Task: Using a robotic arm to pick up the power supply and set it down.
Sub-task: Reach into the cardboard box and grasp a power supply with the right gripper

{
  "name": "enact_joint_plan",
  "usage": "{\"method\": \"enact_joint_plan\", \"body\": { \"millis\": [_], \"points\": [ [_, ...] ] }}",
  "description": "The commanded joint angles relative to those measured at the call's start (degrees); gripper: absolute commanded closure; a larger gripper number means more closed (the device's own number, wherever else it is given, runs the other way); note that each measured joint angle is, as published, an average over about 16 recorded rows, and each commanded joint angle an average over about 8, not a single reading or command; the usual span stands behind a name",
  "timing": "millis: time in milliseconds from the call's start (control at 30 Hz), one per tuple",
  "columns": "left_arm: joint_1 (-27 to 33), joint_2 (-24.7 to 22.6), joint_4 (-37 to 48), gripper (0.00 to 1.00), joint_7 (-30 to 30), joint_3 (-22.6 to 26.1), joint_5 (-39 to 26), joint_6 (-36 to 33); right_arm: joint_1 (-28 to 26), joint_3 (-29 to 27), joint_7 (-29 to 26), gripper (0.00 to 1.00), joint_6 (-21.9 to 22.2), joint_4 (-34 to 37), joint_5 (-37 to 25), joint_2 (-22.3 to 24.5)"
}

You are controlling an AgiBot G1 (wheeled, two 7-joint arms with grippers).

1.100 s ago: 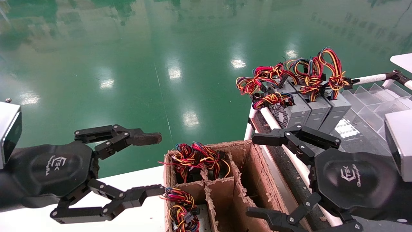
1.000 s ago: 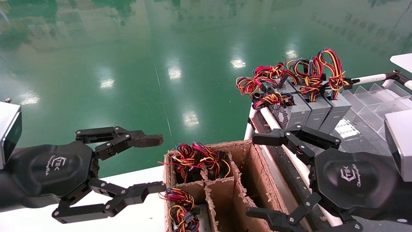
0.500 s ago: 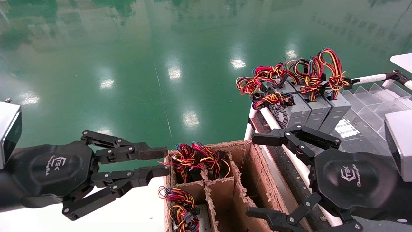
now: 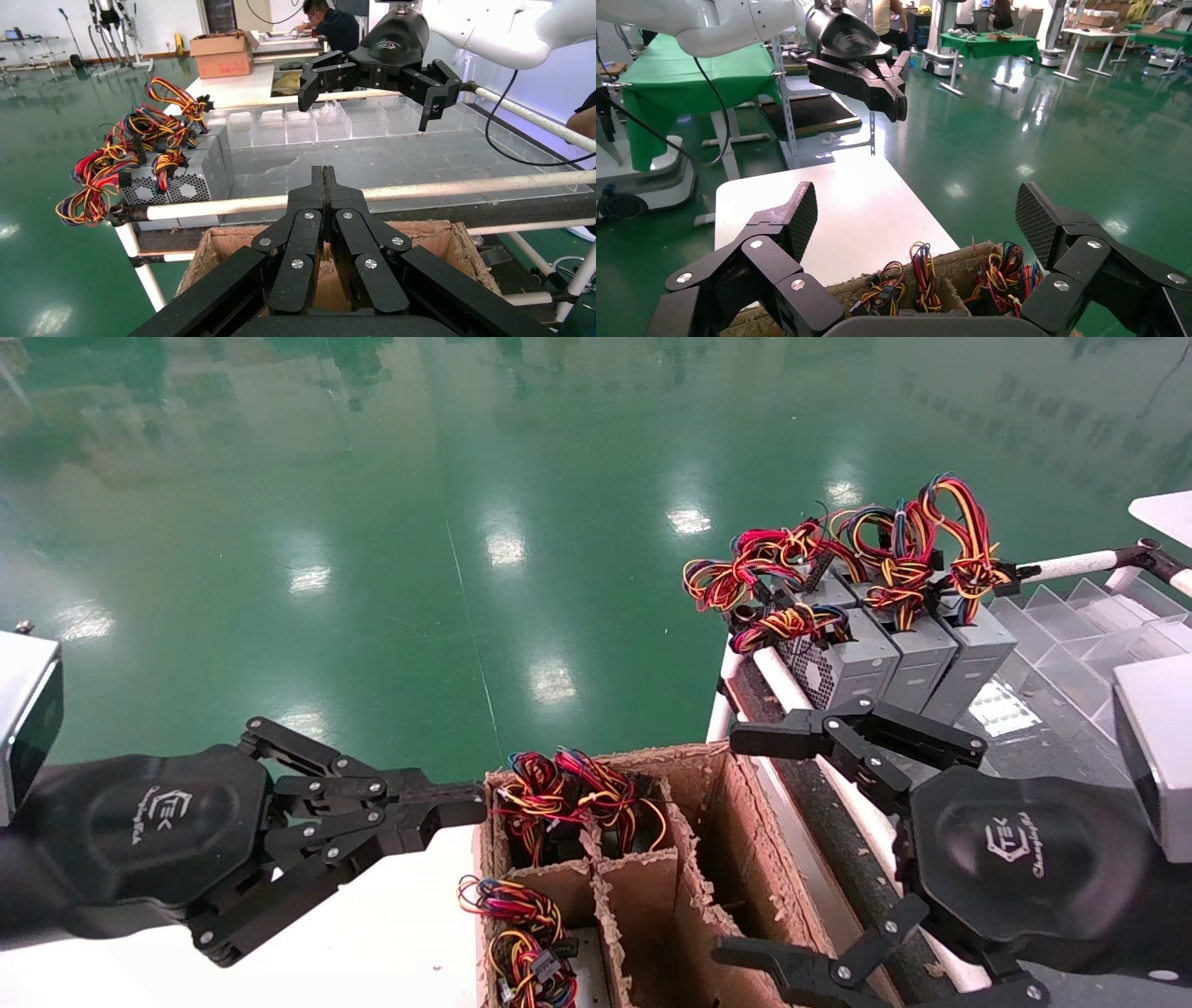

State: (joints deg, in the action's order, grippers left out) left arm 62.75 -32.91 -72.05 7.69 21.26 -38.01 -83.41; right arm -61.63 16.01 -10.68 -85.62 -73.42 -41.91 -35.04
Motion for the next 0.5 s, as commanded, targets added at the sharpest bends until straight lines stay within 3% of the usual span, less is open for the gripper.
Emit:
{"method": "enact_joint_plan", "body": {
  "millis": [33, 67, 500],
  "points": [
    [0.0, 0.0, 0.0, 0.07, 0.0, 0.0, 0.0, 0.0, 0.0, 0.0, 0.0, 0.00, 0.0, 0.0, 0.0, 0.0],
    [0.0, 0.0, 0.0, 0.00, 0.0, 0.0, 0.0, 0.0, 0.0, 0.0, 0.0, 0.00, 0.0, 0.0, 0.0, 0.0],
    [0.0, 0.0, 0.0, 0.00, 0.0, 0.0, 0.0, 0.0, 0.0, 2.6, -3.3, 0.00, 3.2, 0.2, -4.8, -0.5]
  ]
}}
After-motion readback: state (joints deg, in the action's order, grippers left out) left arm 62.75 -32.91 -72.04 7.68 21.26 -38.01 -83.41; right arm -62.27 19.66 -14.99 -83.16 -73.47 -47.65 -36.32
